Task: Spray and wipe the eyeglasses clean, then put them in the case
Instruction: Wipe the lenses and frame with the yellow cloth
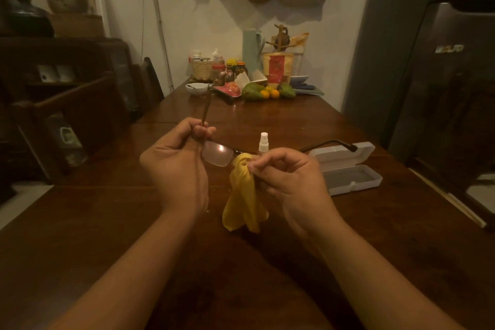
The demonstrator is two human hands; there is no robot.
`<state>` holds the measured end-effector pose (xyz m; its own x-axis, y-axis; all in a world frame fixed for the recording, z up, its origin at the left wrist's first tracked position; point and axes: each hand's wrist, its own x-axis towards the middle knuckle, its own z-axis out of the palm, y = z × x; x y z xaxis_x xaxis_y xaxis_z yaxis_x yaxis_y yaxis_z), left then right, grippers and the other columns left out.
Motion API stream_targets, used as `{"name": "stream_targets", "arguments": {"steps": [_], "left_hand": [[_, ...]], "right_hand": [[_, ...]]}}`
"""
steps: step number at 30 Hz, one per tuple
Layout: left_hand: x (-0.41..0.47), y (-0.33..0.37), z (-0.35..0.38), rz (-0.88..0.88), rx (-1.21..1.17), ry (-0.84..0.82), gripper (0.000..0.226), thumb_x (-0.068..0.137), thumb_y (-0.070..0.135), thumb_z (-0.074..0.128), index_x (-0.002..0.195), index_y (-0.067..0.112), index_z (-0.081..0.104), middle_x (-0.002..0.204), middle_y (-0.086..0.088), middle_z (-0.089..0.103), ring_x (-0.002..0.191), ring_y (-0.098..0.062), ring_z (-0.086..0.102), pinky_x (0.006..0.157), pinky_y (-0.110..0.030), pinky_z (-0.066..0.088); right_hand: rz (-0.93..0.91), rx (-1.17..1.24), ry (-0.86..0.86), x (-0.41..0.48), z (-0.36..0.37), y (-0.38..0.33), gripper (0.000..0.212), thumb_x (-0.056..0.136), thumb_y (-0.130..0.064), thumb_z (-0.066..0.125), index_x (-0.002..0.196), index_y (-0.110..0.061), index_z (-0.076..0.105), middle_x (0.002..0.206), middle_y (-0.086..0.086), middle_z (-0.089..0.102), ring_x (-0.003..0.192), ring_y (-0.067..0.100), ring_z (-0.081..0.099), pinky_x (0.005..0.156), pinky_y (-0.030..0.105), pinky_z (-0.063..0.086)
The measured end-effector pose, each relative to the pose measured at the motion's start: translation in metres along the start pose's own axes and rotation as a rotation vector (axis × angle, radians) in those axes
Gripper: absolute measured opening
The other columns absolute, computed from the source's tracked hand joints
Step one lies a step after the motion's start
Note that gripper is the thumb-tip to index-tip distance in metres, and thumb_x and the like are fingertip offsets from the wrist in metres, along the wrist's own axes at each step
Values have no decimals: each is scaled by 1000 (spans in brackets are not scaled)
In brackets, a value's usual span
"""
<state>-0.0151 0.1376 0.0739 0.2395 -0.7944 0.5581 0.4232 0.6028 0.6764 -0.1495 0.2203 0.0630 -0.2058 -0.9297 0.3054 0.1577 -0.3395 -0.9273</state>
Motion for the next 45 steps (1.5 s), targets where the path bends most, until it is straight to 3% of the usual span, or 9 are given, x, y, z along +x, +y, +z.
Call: {"name": "stream_targets", "arguments": {"steps": [2,6,12,18,26,35,37,41,45], "left_hand": [[-3,0,2,20,21,-15,37,86,-9,61,76,24,76,68,8,70,72,-10,68,74,-24,56],[-6,-2,3,22,73,-24,47,85,-10,61,70,31,76,69,10,71,75,-11,69,74,-25,55],[-12,-4,7,7,76,-42,46,85,-12,59,73,28,77,70,8,72,74,-10,70,71,-24,56],[-11,1,6,62,79,-88,50,86,-11,59,73,35,77,70,10,71,74,-10,68,71,-22,56],[-5,1,4,25,5,-59,50,86,-12,59,74,33,79,70,10,72,74,-11,69,73,-21,54],[2,-3,0,-8,-40,-17,39,85,-13,59,76,22,77,68,8,70,71,-11,67,74,-23,54],[1,-3,1,2,-13,-21,44,85,-11,59,75,27,78,69,8,71,72,-11,69,74,-24,55],[-6,-2,3,29,58,-49,49,86,-7,61,73,37,77,70,11,72,75,-11,70,73,-25,56],[-11,-6,6,-26,61,-65,52,85,-13,56,68,32,76,67,10,70,72,-10,69,72,-26,57]], "right_hand": [[11,-65,9,-2,6,5,23,89,-1,68,79,-20,77,97,9,76,91,21,74,71,27,57],[95,-86,109,-6,16,16,22,89,0,68,79,-19,75,92,8,76,91,23,74,82,42,60],[197,244,190,-8,23,17,17,87,6,66,92,-11,65,96,14,75,92,27,73,80,35,60],[205,349,79,-6,15,6,17,89,6,62,89,-11,60,91,13,75,85,25,75,71,31,60],[222,180,-49,-3,8,7,30,86,7,66,73,-20,68,93,9,72,90,22,73,73,33,58],[104,212,-17,-3,6,1,19,73,-5,75,67,-22,71,91,6,74,89,20,73,72,29,58],[-18,16,45,-5,7,2,23,79,-3,75,71,-24,73,94,4,75,94,18,73,76,31,60],[-431,-688,59,-11,10,10,24,91,-6,67,98,-29,72,100,-10,72,99,5,67,80,23,58],[-512,-950,-15,-10,9,17,26,94,-9,66,117,-20,67,108,-2,71,100,10,65,80,30,58]]}}
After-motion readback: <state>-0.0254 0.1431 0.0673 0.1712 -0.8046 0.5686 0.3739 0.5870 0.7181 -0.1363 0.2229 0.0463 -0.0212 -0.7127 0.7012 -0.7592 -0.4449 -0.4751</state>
